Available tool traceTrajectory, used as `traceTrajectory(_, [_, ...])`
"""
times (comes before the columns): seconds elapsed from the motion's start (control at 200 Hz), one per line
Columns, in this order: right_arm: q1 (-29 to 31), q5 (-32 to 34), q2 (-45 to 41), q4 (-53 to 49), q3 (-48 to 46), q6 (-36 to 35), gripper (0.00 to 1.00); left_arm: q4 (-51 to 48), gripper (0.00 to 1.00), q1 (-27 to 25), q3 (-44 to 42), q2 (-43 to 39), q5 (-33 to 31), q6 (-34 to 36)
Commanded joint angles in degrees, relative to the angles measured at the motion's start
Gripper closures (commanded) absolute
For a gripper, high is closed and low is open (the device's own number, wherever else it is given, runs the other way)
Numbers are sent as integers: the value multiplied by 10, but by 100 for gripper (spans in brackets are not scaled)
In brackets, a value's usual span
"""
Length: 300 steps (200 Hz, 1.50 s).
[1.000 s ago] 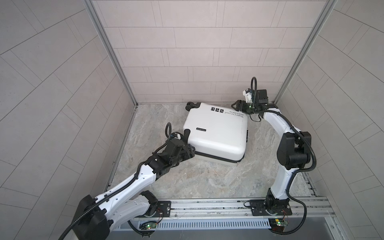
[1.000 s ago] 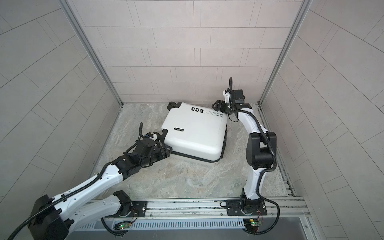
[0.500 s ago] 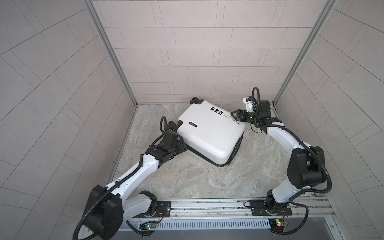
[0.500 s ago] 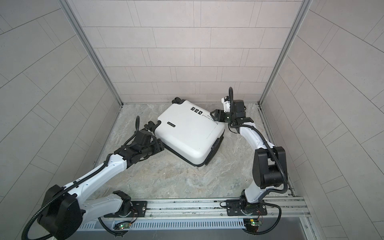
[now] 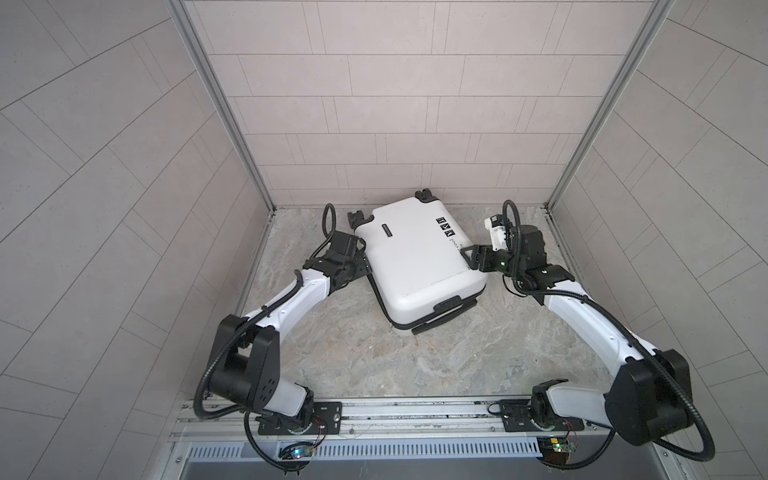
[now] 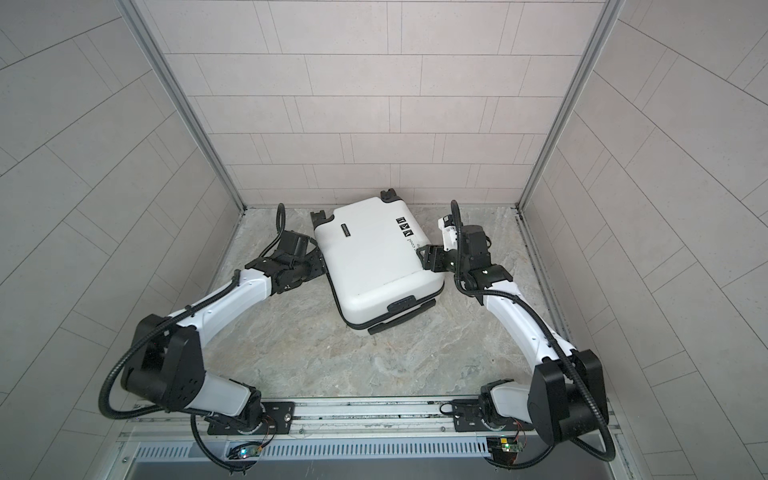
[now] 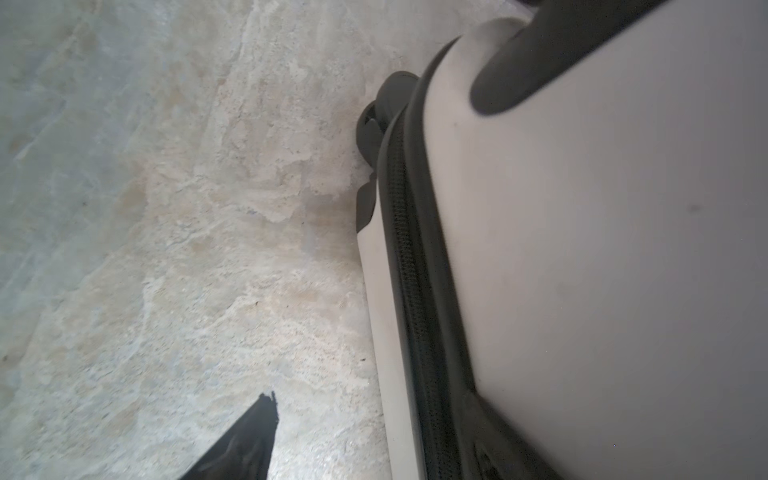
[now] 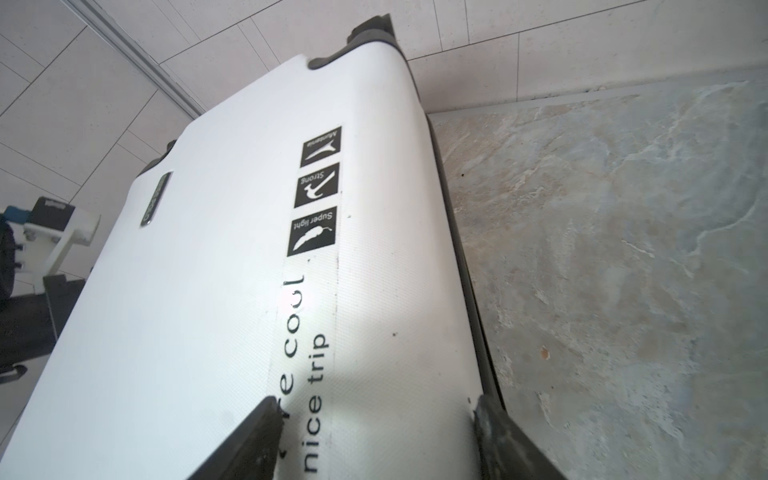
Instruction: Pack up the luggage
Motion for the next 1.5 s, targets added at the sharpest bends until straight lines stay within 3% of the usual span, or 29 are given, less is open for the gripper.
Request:
traceTrajectory(0.0, [47, -85, -28, -78, -40, 20, 25, 84, 23, -40, 51, 60, 149, 19])
traceTrajectory(0.305, [46, -42, -63, -120, -49, 18, 22, 81, 23, -61, 161, 173, 183, 32])
traceTrajectory(0.515, [45, -21, -23, -152, -1, 6, 21, 74, 23, -65, 174, 169, 174, 41])
traceTrajectory(0.686, [46, 3, -37, -200, 25, -7, 21, 47, 23, -53, 123, 94, 145, 73])
traceTrajectory(0.971, [66, 32, -98, -293, 42, -27, 26, 30, 24, -34, -63, -120, 131, 118])
traceTrajectory(1.151, [152, 71, -138, -323, 40, -8, 31, 64, 27, -42, -182, -245, 160, 106])
traceTrajectory(1.281, [232, 98, -160, -309, 17, 34, 32, 99, 27, -83, -241, -315, 155, 106])
traceTrajectory(1.401, [300, 129, -153, -275, -10, 61, 32, 123, 27, -136, -264, -325, 136, 131])
traceTrajectory(1.496, [311, 134, -131, -251, -23, 70, 34, 136, 26, -156, -263, -310, 131, 146])
